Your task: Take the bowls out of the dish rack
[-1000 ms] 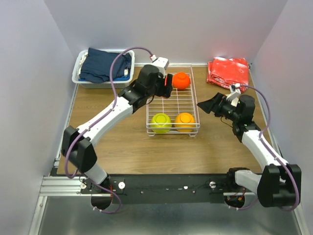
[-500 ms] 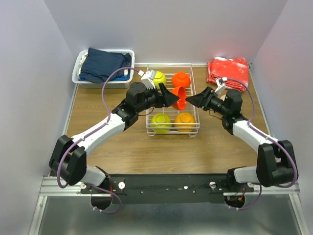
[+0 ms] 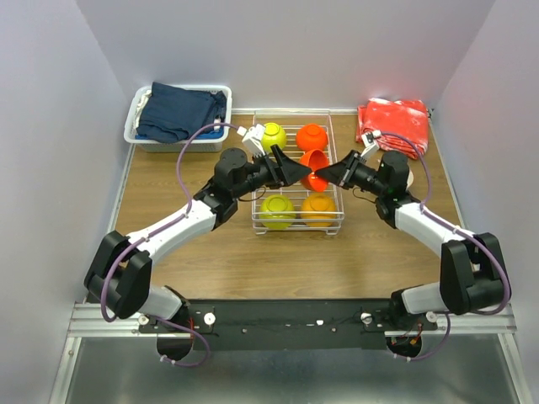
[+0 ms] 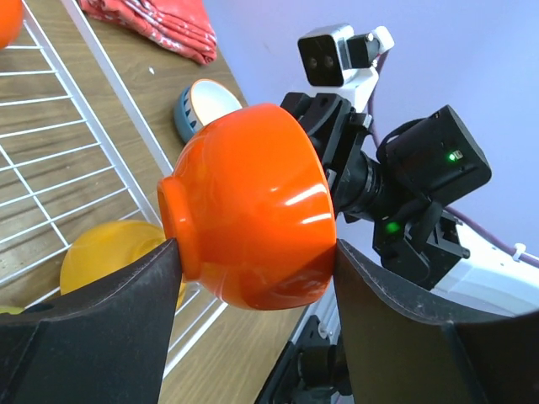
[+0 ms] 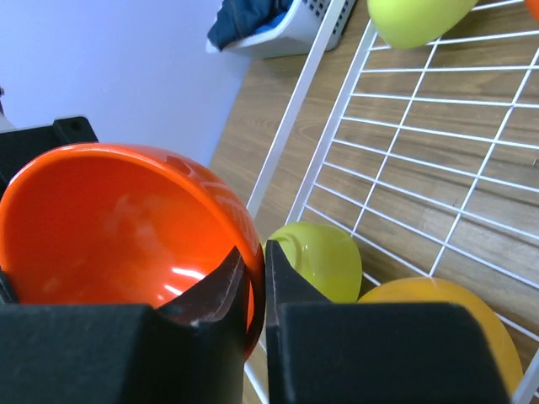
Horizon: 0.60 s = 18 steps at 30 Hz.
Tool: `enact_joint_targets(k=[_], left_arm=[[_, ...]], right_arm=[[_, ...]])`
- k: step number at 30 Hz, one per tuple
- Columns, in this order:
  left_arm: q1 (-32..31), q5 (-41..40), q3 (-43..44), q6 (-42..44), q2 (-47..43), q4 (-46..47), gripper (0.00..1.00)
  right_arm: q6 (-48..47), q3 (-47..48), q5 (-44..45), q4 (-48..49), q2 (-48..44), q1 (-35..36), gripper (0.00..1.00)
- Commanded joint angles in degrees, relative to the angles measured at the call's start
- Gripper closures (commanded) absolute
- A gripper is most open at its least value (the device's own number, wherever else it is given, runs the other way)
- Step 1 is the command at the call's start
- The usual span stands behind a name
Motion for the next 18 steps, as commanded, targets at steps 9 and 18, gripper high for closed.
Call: enact_joint_targets(k=[9, 18], left_arm=[[0.32, -6.93, -0.01, 10.10, -7.75, -10.81, 0.13], [0.32, -32.13, 3.06, 30.49, -22.16, -40.78, 0.01]], right_arm=[[-17.84, 7.54, 14.39, -33.15, -10.92, 0.34, 0.99], [-22.77, 12.11, 42.58, -59.62, -17.16, 0.26, 0.99]])
